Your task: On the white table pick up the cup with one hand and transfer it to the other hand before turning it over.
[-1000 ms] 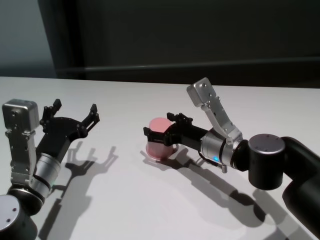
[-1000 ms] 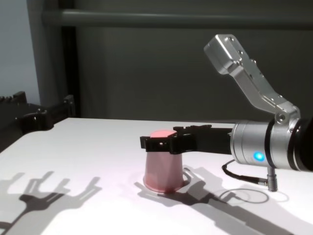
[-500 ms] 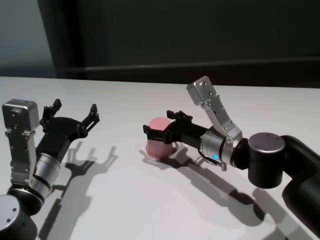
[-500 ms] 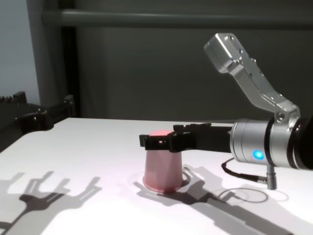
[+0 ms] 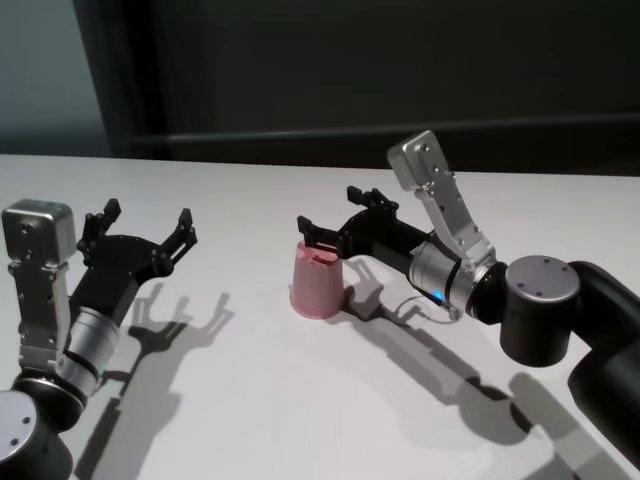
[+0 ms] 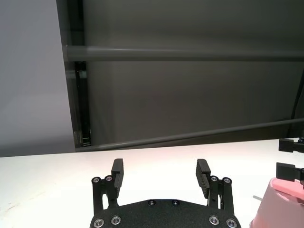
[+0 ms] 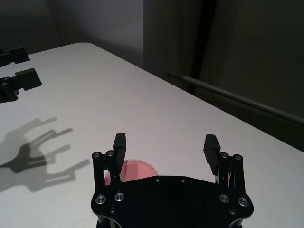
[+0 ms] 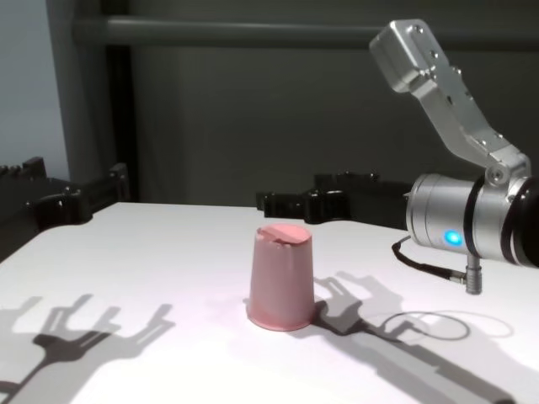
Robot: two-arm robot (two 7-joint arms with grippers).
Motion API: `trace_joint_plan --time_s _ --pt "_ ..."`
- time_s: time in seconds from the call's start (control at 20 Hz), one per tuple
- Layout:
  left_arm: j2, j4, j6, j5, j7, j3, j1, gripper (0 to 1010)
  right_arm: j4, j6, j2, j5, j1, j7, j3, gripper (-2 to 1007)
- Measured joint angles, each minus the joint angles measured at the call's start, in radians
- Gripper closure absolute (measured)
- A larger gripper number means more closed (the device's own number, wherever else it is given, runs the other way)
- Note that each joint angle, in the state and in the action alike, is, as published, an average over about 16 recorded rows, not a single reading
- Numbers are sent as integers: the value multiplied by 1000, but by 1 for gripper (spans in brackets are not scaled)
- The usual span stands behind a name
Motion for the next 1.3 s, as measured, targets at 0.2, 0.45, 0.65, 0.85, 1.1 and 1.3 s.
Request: trace_joint_plan --time_s 0.2,0.45,0.65,0.85,1.1,1.3 --pt "0 0 0 0 0 0 0 10 -12 -40 3 -32 -17 -31 19 3" --pt "0 0 0 0 0 0 0 9 -32 -84 7 -69 -49 -87 46 3" --pt "0 0 0 0 0 0 0 9 -53 -116 10 -101 -86 -143 73 3" --pt "0 0 0 0 0 0 0 9 -77 -138 13 -126 -127 -197 101 3" --pt "0 0 0 0 0 0 0 9 -110 -155 20 -150 -182 -256 135 3" --pt "0 0 0 0 0 0 0 10 -137 -162 27 -166 -225 -291 158 3"
